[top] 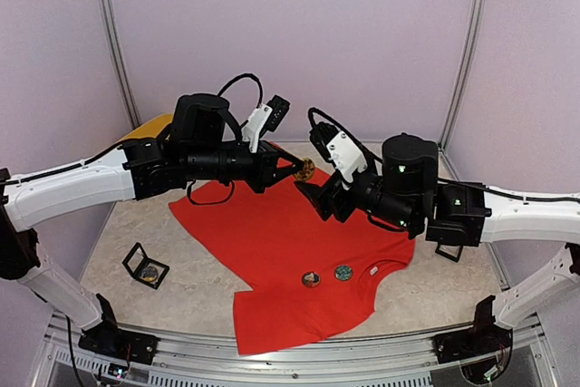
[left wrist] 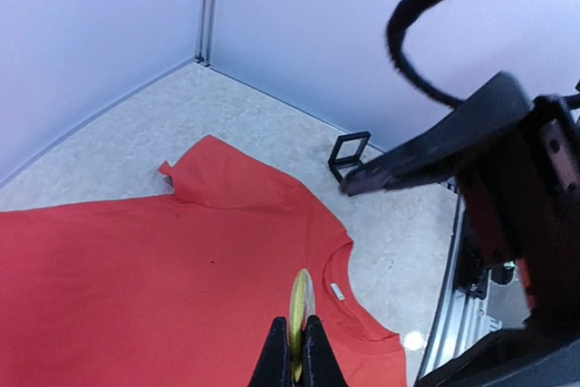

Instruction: Pin the brooch onto the clothing

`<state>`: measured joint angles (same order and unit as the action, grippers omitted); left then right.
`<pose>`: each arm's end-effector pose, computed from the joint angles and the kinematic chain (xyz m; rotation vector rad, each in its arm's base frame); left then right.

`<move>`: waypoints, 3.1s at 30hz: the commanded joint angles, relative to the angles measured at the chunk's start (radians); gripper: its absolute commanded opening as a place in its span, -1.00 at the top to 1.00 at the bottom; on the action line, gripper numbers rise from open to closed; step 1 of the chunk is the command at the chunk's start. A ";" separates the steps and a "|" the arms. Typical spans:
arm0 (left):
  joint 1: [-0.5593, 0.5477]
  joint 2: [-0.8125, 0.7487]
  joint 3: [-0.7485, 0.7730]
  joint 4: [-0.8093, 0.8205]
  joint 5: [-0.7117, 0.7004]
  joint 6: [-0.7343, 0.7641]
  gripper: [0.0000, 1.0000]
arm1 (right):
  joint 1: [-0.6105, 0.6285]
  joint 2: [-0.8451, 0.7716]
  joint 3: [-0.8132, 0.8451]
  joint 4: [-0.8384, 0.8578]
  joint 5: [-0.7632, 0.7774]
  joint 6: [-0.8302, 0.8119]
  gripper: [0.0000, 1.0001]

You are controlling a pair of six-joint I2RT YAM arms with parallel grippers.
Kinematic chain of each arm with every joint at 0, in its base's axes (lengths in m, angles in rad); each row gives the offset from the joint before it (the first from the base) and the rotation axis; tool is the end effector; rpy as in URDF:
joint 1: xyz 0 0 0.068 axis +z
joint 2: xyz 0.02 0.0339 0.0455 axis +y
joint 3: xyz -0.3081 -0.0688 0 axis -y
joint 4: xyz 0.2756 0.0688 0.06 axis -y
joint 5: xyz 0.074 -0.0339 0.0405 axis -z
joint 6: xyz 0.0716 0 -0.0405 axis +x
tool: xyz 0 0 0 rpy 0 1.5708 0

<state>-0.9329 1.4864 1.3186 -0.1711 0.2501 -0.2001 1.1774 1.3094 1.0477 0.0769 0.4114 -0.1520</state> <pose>0.2305 -0.3407 0.3860 0.8921 1.8229 -0.9823 0.1642 0.3209 0.3721 -0.8313 1.5468 0.3902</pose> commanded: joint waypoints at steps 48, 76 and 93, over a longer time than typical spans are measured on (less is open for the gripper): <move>-0.409 -0.011 -0.677 1.347 -0.802 1.906 1.00 | -0.363 0.091 0.037 0.022 -1.233 1.088 0.63; -0.431 -0.125 -0.646 1.254 -0.846 1.446 -0.62 | -0.369 0.024 0.095 -0.006 -1.081 0.900 1.00; -0.074 -0.353 -0.194 0.296 0.323 0.177 -0.38 | -0.325 -0.134 0.189 -0.122 -1.171 0.365 1.00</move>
<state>-1.0214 1.0828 0.9558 0.4500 0.3618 0.1028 0.8425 1.1774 1.1450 0.1989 -0.7227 0.4297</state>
